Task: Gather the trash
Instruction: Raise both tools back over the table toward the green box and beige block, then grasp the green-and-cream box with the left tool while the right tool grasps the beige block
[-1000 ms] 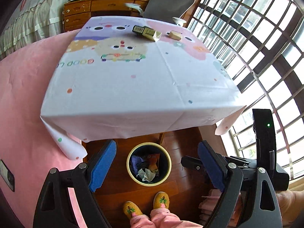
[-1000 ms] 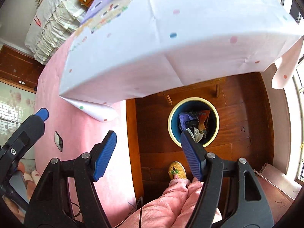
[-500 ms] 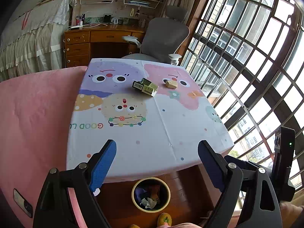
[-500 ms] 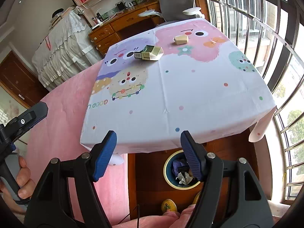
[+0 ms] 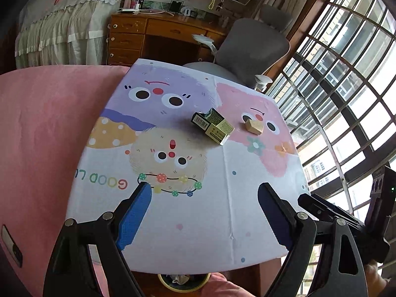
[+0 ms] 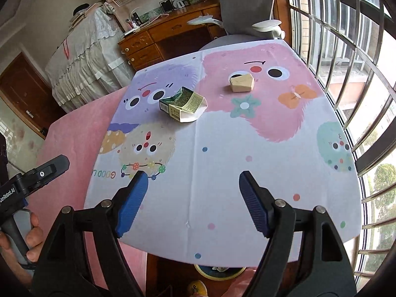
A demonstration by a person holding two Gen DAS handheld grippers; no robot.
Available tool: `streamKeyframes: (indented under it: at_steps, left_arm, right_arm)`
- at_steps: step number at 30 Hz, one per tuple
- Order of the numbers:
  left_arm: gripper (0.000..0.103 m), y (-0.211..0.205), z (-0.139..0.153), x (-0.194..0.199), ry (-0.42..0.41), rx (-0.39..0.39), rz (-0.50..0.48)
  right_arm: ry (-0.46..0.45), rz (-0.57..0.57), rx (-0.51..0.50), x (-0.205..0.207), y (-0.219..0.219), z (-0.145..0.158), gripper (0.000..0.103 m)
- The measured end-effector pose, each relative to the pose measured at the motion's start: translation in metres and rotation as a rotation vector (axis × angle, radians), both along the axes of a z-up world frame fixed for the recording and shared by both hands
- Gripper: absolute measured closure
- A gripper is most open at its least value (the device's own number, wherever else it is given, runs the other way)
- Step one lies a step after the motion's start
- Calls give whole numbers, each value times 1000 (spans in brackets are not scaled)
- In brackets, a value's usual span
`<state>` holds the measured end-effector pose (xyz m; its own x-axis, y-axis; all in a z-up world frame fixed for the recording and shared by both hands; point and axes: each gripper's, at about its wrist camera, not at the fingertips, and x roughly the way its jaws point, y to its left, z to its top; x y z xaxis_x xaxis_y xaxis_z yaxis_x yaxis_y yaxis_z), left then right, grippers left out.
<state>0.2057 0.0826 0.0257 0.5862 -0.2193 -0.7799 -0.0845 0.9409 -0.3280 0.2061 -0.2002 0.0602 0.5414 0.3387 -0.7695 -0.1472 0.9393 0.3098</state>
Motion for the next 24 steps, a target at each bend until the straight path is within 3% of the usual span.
streamKeyframes:
  at_steps: [12, 18, 24]
  left_arm:
    - [14, -50, -83, 195, 168, -41, 149]
    - [14, -49, -133, 251, 251, -81, 216]
    - [16, -51, -162, 284, 296, -75, 254]
  right_arm:
    - [68, 95, -116, 217, -47, -70, 25]
    - [69, 94, -134, 283, -45, -105, 24]
    - [79, 127, -162, 313, -30, -131, 24]
